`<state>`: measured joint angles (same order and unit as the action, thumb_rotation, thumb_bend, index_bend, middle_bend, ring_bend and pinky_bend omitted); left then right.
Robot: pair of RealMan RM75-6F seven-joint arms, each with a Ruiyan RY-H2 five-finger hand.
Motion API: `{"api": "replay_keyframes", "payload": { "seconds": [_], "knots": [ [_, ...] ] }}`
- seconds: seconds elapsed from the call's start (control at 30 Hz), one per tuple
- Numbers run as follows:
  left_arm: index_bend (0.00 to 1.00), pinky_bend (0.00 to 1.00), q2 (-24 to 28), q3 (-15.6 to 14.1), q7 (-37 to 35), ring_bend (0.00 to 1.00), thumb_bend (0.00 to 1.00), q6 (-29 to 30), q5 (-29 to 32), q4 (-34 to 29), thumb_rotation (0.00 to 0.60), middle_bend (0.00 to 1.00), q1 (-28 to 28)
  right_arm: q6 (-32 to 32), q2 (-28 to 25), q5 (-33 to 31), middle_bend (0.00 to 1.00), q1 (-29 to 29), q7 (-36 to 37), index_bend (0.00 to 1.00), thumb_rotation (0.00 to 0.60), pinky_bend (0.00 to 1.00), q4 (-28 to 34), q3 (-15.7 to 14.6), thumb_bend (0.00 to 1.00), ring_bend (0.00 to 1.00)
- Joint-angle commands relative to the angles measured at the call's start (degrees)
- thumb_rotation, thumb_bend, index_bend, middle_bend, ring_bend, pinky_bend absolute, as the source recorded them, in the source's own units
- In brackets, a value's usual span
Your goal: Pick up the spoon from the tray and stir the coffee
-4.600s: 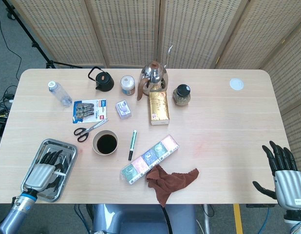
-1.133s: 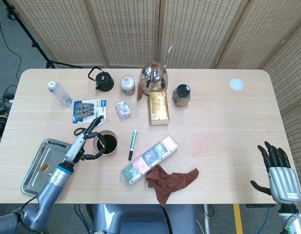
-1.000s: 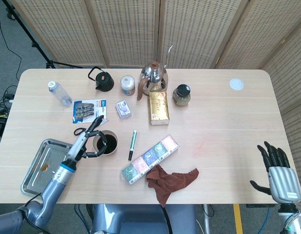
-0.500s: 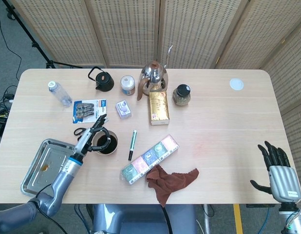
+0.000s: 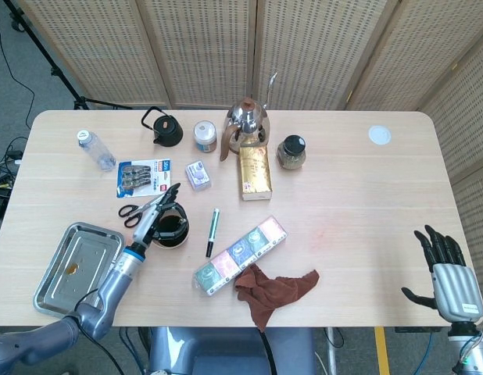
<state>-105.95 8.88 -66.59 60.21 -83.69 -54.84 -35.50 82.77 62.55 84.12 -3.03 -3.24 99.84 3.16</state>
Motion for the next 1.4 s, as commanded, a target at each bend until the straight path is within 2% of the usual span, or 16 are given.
{"api": "replay_keyframes", "payload": {
  "seconds": [0.03, 0.77, 1.4],
  "knots": [
    [0.63, 0.00, -0.4, -0.2, 0.2, 0.00, 0.38, 0.0, -0.1, 0.3, 0.600, 0.00, -0.2, -0.1, -0.1, -0.1, 0.00, -0.1, 0.3, 0.00, 0.600, 0.00, 0.0, 0.1, 0.00, 0.00],
    [0.63, 0.00, 1.8, -4.2, 0.1, 0.00, 0.40, 5.1, -2.5, -3.8, 0.600, 0.00, 3.3, 0.2, -0.3, 0.5, 0.00, 0.0, 0.7, 0.00, 0.600, 0.00, 0.3, -0.4, 0.00, 0.00],
    [0.63, 0.00, 0.2, -1.9, -0.7, 0.00, 0.40, 4.2, -0.8, 1.1, 0.600, 0.00, 2.2, -0.2, 0.0, 0.2, 0.00, -0.3, 0.2, 0.00, 0.600, 0.00, 0.1, -0.5, 0.00, 0.00]
  ]
}}
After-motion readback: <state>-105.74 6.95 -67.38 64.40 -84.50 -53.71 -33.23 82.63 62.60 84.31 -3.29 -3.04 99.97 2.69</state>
